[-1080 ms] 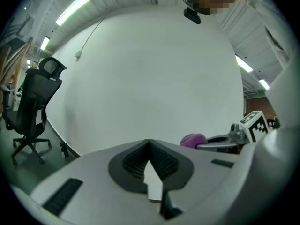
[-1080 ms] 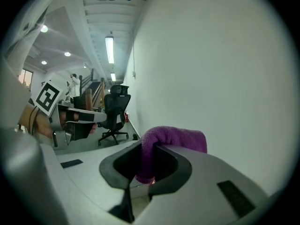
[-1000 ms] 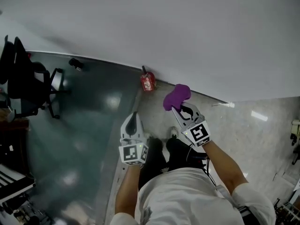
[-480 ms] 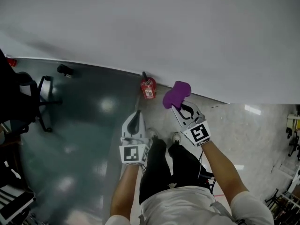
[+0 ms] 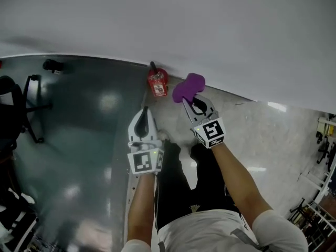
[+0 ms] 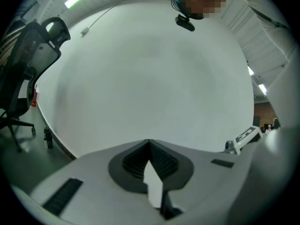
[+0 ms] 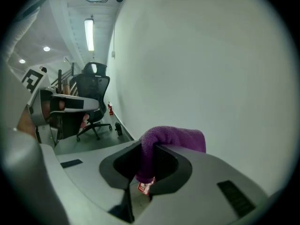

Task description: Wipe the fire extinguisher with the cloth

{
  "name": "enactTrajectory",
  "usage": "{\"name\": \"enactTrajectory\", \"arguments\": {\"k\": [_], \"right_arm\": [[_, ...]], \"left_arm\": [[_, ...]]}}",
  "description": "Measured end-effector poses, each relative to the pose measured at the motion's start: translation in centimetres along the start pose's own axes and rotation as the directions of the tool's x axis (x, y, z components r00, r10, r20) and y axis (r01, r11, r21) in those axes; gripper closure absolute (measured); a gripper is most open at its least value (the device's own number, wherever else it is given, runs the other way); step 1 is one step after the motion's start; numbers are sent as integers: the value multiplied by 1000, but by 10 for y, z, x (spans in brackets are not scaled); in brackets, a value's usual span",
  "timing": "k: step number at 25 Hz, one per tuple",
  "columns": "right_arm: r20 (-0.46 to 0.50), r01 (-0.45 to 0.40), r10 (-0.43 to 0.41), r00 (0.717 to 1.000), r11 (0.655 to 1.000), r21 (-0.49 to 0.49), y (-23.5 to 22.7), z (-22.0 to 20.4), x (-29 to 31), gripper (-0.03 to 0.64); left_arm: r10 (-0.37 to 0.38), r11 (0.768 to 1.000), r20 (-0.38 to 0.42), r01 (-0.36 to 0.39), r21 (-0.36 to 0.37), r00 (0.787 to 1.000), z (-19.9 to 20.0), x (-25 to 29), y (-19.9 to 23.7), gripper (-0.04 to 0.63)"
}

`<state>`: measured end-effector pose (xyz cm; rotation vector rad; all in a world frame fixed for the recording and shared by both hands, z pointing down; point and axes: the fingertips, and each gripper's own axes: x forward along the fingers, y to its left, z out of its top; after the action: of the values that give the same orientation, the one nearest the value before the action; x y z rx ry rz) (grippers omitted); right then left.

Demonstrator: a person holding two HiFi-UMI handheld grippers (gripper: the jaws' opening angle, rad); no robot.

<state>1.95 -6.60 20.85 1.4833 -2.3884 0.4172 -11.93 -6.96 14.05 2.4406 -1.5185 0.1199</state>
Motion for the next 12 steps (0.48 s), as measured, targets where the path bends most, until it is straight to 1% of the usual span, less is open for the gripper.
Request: {"name": "enactTrajectory", "arguments": {"k": [5,9,12], "right_arm": [[-22,15,-14,1000,999,32,-18,-64,13,561],[-29,-19,19,999,1000,9,-30,-107,29,561],[-27,-33,33,999,999,21,-44,-136,49,561]], "left_arm": [[32,999,-22,-32,-25,999,-57,8,-11,591],[26,999,-13,-27,-26,1000,-99,27,-24,591],[25,999,5,-25,-40,1000,-129,47,-35,591]]}}
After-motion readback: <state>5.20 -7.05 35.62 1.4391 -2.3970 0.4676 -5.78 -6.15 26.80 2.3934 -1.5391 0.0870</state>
